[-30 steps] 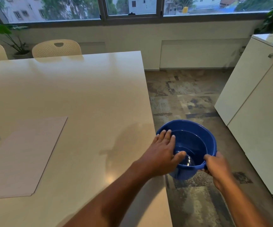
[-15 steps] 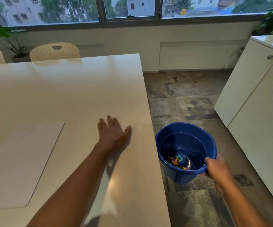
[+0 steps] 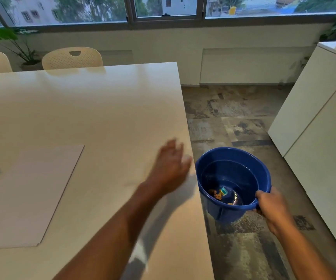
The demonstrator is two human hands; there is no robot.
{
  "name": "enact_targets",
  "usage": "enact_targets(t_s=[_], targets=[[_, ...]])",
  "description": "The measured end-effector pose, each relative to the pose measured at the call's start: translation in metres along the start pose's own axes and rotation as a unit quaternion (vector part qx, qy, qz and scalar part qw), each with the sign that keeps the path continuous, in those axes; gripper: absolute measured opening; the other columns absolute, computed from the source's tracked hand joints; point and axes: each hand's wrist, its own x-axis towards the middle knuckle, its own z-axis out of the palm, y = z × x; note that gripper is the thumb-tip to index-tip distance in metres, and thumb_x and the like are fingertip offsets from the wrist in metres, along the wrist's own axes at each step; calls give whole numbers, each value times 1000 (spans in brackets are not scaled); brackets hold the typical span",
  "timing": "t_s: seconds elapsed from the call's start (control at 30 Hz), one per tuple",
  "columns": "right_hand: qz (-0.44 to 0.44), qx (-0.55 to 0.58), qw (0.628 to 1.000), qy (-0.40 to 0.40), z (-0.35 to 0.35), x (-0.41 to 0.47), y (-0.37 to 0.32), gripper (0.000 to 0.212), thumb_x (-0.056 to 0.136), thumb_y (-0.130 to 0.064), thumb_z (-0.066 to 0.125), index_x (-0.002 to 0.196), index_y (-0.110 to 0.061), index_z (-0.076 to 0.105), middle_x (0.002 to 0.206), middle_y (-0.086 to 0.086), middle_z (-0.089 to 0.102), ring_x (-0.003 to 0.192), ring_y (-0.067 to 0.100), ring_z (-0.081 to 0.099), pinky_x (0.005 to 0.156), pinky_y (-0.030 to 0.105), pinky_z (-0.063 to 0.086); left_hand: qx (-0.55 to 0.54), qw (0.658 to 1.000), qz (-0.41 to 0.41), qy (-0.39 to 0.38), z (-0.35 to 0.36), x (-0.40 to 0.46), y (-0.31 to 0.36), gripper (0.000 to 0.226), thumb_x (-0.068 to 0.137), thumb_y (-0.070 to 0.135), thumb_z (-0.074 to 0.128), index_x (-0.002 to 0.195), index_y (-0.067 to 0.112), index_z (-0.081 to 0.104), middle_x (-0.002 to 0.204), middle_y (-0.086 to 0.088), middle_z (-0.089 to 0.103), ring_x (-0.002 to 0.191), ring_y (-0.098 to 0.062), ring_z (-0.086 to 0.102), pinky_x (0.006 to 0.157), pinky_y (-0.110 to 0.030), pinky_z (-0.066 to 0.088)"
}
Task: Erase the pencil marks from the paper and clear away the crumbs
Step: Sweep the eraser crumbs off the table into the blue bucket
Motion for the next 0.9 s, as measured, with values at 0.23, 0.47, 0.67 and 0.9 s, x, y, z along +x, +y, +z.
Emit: enact_targets(t_s=[0.23,0.47,0.67,0.9], targets=[[-2,0,1000,-4,-1,1,-3,15,92,-5,49,103,-15,54,89,20,59,69,26,53,58,37,45,85,950,-297,-50,-16,-29,-106,87,99,63,19,157,0,5,163,-27,-8,151,-41,-12,122,-52,-6],[0,2,1000,-1,0,-1,-3,22,94,-6,49,115,-14,52,95,19,62,72,25,57,58,35,49,73,984,-122,-107,37,5,20,88,97,68,14,158,9,-8,162,-17,-22,147,-35,-28,120,-51,-15],[-11,13,1000,4,-1,-6,-6,22,94,-5,49,111,-17,54,93,15,62,77,27,61,62,37,51,-44,988,78,-126,35,-1,81,73,104,57,21,159,15,-2,163,-4,-17,149,-20,-22,122,-40,-10],[-24,6,1000,8,-2,-5,-7,21,95,-4,48,110,-17,51,91,15,62,74,26,60,60,36,50,88,961,-262,26,-14,5,-82,86,97,59,17,153,-7,22,160,-34,12,149,-47,11,121,-53,12]])
